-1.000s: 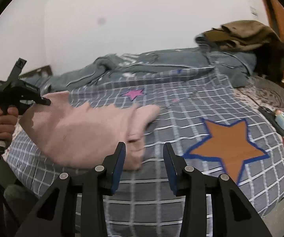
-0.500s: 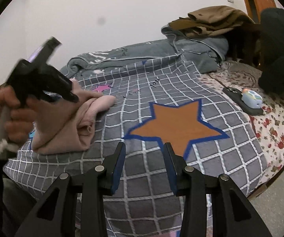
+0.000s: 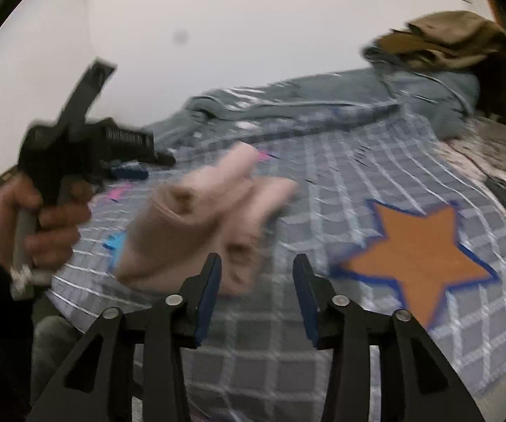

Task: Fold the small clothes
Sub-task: 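Lift the folded sweater with the left gripper while the right gripper releases and withdraws, then grasp the folded pink sweater edge with the right gripper and lift it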

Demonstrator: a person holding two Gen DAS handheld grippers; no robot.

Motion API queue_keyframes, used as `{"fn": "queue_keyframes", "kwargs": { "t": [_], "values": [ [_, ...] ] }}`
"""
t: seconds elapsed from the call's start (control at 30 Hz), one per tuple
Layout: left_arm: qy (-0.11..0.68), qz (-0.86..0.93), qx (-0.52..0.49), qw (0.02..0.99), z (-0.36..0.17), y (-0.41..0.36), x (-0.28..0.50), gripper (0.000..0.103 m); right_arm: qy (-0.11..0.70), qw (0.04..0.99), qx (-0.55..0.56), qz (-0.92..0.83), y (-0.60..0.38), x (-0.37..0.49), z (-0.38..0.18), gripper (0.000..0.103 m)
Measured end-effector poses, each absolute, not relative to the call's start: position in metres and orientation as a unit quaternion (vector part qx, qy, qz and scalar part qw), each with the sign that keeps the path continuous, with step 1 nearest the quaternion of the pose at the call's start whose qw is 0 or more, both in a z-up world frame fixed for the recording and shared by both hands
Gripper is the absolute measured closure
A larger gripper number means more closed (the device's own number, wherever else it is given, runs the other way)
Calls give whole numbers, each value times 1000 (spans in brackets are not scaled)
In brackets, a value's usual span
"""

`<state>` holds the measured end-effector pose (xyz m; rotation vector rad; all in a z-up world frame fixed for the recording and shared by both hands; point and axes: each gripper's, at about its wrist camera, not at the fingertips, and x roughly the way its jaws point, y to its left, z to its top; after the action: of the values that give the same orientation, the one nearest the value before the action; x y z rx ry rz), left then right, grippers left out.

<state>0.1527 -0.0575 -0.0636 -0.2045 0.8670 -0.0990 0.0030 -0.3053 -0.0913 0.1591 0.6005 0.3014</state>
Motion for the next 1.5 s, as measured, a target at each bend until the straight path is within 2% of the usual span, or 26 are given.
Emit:
{"fn": "queue_keyframes", "kwargs": {
  "t": [0.13, 0.3, 0.33, 0.37, 0.4, 0.43, 0.6, 0.63, 0.73, 0.83, 0.97, 1.0, 1.07, 1.2, 1.23, 1.47, 1.5],
  "values": [
    [434, -26, -115, 893, -81, -13, 145, 52, 280, 931, 91, 216, -272, 29, -80, 48],
    [436, -18, -123, 892, -94, 21, 132, 52, 292, 932, 86, 198, -236, 66, -83, 50],
    [433, -19, -126, 892, -97, 26, 130, 52, 315, 925, 91, 190, -230, 78, -89, 64],
    [431, -19, -131, 893, -99, 31, 127, 52, 337, 917, 91, 191, -227, 86, -95, 73],
    [429, -21, -136, 893, -102, 33, 126, 52, 357, 911, 86, 189, -224, 92, -100, 91],
    [430, -25, -139, 892, -104, 35, 124, 52, 366, 910, 81, 180, -224, 94, -104, 94],
    [420, -68, -149, 892, -114, 31, 116, 52, 286, 930, 149, 178, -268, 51, -93, 97],
    [420, -73, -150, 892, -116, 29, 115, 52, 291, 926, 162, 177, -273, 46, -101, 97],
    [427, -101, -150, 886, -122, 12, 115, 52, 376, 895, 187, 151, -280, 53, -155, 98],
    [423, -119, -139, 887, -121, 1, 113, 52, 369, 892, 214, 153, -287, 43, -159, 98],
    [430, -117, -129, 886, -127, -10, 120, 49, 358, 907, 151, 160, -269, 41, -133, 97],
    [434, -113, -126, 885, -129, -12, 122, 49, 360, 908, 136, 166, -266, 41, -128, 94],
    [438, -113, -125, 883, -133, -13, 122, 49, 364, 907, 117, 177, -261, 47, -120, 93],
    [448, -129, -141, 874, -139, -10, 125, 49, 336, 916, 123, 182, -269, 61, -101, 66],
    [448, -132, -145, 872, -139, -9, 125, 49, 331, 919, 123, 176, -270, 69, -97, 65],
    [443, -160, -143, 871, -139, -11, 124, 50, 364, 908, 147, 142, -266, 137, -102, 60],
    [443, -163, -145, 870, -139, -10, 124, 50, 373, 907, 147, 131, -265, 144, -107, 65]
  ]
}}
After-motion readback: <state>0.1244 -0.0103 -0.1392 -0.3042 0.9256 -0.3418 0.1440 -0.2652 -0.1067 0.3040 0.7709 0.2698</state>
